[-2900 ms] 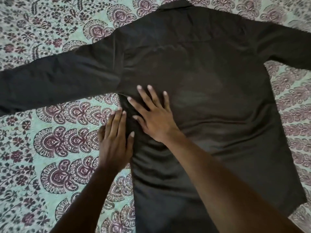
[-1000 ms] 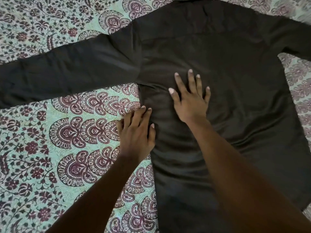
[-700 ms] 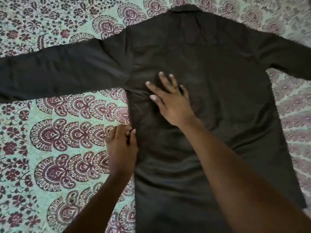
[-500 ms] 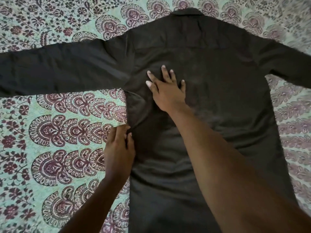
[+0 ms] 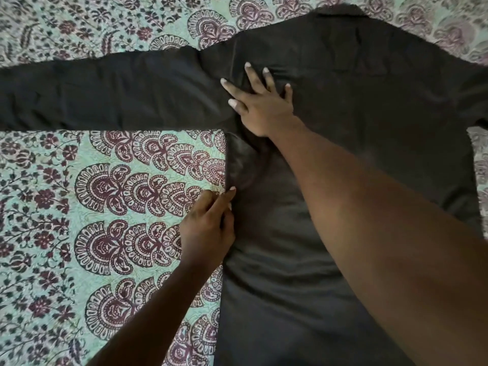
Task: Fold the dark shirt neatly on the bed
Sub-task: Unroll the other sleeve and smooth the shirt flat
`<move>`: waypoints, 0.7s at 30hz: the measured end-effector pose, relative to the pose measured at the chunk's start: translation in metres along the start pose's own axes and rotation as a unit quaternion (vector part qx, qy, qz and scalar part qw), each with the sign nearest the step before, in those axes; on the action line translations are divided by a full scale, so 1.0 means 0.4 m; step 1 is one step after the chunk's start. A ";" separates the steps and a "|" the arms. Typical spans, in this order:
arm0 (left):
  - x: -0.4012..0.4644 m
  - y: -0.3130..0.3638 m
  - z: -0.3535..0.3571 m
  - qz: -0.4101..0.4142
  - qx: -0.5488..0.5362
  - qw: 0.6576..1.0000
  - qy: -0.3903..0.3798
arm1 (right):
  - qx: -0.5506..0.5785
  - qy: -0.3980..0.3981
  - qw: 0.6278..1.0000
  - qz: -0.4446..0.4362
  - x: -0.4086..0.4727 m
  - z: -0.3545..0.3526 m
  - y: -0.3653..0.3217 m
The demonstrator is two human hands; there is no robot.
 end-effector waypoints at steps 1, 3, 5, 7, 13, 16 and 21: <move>0.002 -0.001 0.002 0.007 0.005 1.000 -0.002 | 0.008 0.007 1.000 0.000 -0.004 0.000 -0.007; 0.000 -0.002 0.002 0.024 0.021 0.999 -0.004 | 0.021 0.059 0.998 -0.018 -0.052 0.007 -0.027; -0.002 -0.002 0.000 0.029 0.030 0.999 -0.001 | 0.033 0.112 0.993 -0.028 -0.149 0.034 -0.031; -0.003 0.000 0.000 0.019 0.030 0.999 0.008 | 0.024 0.118 0.993 -0.016 -0.270 0.078 0.003; 0.046 0.091 0.003 0.140 0.144 0.970 -0.137 | 0.062 0.187 0.933 0.300 -0.486 0.071 0.258; 0.129 0.147 0.012 0.152 0.101 0.970 -0.158 | 0.106 0.264 0.900 0.332 -0.442 0.035 0.254; 0.244 0.178 0.104 0.190 0.179 0.950 -0.169 | 0.046 0.192 0.963 0.183 -0.433 0.085 0.200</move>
Point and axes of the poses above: each hand's wrist, its own x-axis towards the middle knuckle, its own z-axis out of the palm, y = z × x, the point moved 4 cm from there along x, towards the middle knuckle, and after that the axes turned 12 degrees about x, right-handed, at the moved point
